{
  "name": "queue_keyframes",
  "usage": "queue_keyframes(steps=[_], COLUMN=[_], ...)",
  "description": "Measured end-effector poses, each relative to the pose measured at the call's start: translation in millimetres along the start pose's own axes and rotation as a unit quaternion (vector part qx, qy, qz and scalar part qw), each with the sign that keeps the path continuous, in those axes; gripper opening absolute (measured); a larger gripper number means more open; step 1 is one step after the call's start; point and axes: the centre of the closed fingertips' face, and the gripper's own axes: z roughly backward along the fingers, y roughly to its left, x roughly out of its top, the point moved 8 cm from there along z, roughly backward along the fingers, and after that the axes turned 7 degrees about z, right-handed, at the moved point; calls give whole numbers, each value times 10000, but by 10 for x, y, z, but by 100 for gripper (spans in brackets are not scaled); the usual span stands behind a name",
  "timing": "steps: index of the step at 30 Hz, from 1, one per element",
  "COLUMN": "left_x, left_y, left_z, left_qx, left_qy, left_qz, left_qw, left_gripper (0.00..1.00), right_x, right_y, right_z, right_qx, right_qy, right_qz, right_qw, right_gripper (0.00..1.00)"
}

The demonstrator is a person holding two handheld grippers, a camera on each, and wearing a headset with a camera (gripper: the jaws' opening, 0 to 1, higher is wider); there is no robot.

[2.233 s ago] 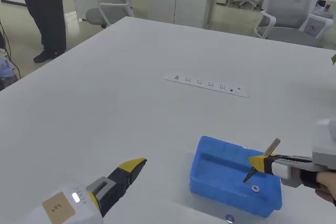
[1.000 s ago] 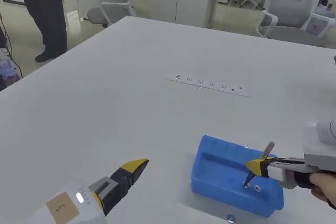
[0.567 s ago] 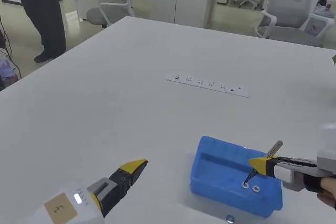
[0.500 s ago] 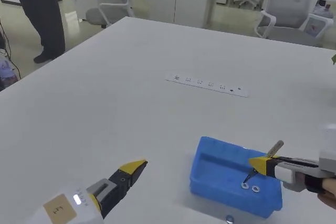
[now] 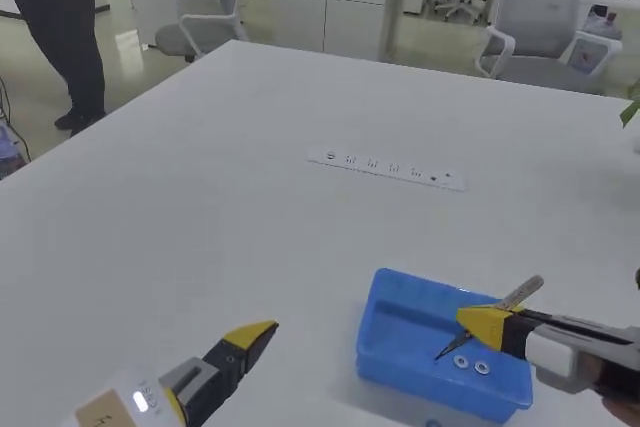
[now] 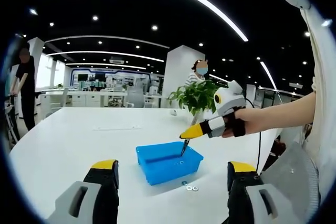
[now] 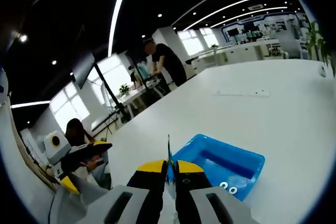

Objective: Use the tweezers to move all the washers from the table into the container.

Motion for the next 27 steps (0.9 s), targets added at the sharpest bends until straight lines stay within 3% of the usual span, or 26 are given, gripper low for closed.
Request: queue_keyframes(steps=[11, 19, 27], left_x=[-8, -4, -5], left_y=[-5, 0, 6], left_z=[2, 7, 8], left_qx=[-34, -16, 13], left_qy=[41, 27, 19], left_qz=[7, 6, 0], left_qw=[10000, 10000, 10000], left_gripper=[87, 87, 87], right_x=[-512, -683, -727], right_y=[41, 11, -3], right_z=[40, 49, 26], right_qx=[-88, -196, -236], right_qy=[463, 603, 683], right_qz=[-365, -504, -504], right_qw=[9982, 9967, 9961], right_gripper=[3, 3, 4])
